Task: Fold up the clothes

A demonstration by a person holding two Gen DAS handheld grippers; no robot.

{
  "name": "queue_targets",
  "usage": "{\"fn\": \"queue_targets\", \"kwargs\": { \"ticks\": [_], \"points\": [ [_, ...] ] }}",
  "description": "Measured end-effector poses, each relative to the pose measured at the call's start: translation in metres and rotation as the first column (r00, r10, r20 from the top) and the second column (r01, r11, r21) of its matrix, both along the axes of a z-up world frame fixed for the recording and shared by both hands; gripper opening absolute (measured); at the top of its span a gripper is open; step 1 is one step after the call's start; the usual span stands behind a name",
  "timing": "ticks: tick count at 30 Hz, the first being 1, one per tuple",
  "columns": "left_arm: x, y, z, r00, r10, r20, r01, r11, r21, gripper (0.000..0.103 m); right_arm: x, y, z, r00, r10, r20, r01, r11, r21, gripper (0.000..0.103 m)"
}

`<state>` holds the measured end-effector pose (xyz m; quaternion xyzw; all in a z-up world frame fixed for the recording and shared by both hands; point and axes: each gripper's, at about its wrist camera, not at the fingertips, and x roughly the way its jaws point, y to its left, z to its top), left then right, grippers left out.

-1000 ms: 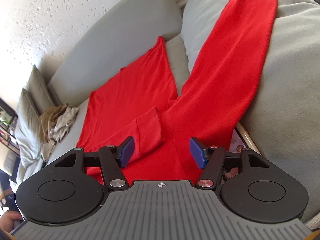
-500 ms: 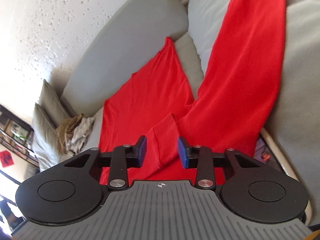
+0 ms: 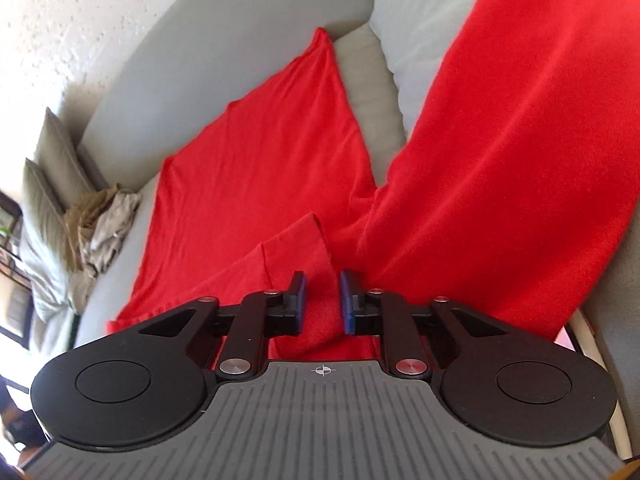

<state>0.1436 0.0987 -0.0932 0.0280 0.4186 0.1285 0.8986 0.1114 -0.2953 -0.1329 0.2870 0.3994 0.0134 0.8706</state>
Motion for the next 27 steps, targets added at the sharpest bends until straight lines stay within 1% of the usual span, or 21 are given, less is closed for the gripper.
{"fn": "queue_targets", "kwargs": {
  "ticks": [2,3,4,7,10,14,18,21,23,25,27],
  "points": [
    [-0.005,0.000,0.008,1.000,-0.001,0.031,0.002,1.000,-0.017,0.040,-0.004,0.000,0.005,0.999,-0.016,0.035,0.016,1.000,-0.001,0.002],
    [-0.009,-0.001,0.013,0.999,0.003,0.054,-0.002,1.000,-0.026,0.046,-0.006,-0.001,0.009,0.998,-0.019,0.053,0.020,1.000,-0.010,0.002],
    [-0.013,-0.001,0.018,0.997,0.007,0.077,-0.005,0.999,-0.034,0.048,-0.008,-0.001,0.014,0.997,-0.022,0.071,0.023,1.000,-0.019,0.002],
    [-0.025,-0.001,0.030,0.991,0.035,0.127,-0.032,0.999,-0.028,0.049,-0.015,-0.002,0.024,0.993,-0.035,0.111,0.040,0.998,-0.042,0.002],
    [-0.030,0.003,0.036,0.989,0.055,0.137,-0.049,0.998,-0.046,0.049,-0.019,-0.002,0.030,0.991,-0.042,0.123,0.052,0.996,-0.075,0.002],
    [-0.030,0.000,0.033,0.991,0.049,0.121,-0.046,0.999,-0.023,0.049,-0.025,0.000,0.037,0.988,-0.056,0.141,0.073,0.990,-0.121,0.002],
    [-0.032,-0.001,0.028,0.993,0.046,0.112,-0.044,0.999,-0.017,0.049,-0.035,-0.006,0.043,0.983,-0.100,0.154,0.120,0.984,-0.131,0.002],
    [-0.033,-0.002,0.026,0.993,0.045,0.111,-0.045,0.999,-0.004,0.049,-0.041,-0.012,0.044,0.980,-0.130,0.149,0.151,0.978,-0.140,0.002],
    [-0.033,0.002,0.026,0.991,0.064,0.114,-0.064,0.998,-0.003,0.050,-0.041,-0.013,0.042,0.982,-0.144,0.127,0.163,0.973,-0.161,0.002],
    [-0.032,0.007,0.027,0.989,0.094,0.117,-0.093,0.996,-0.015,0.050,-0.038,-0.013,0.039,0.984,-0.154,0.094,0.170,0.965,-0.199,0.002],
    [-0.031,0.013,0.028,0.985,0.120,0.122,-0.116,0.993,-0.035,0.050,-0.035,-0.014,0.034,0.986,-0.160,0.041,0.165,0.965,-0.206,0.004]
  ]
}}
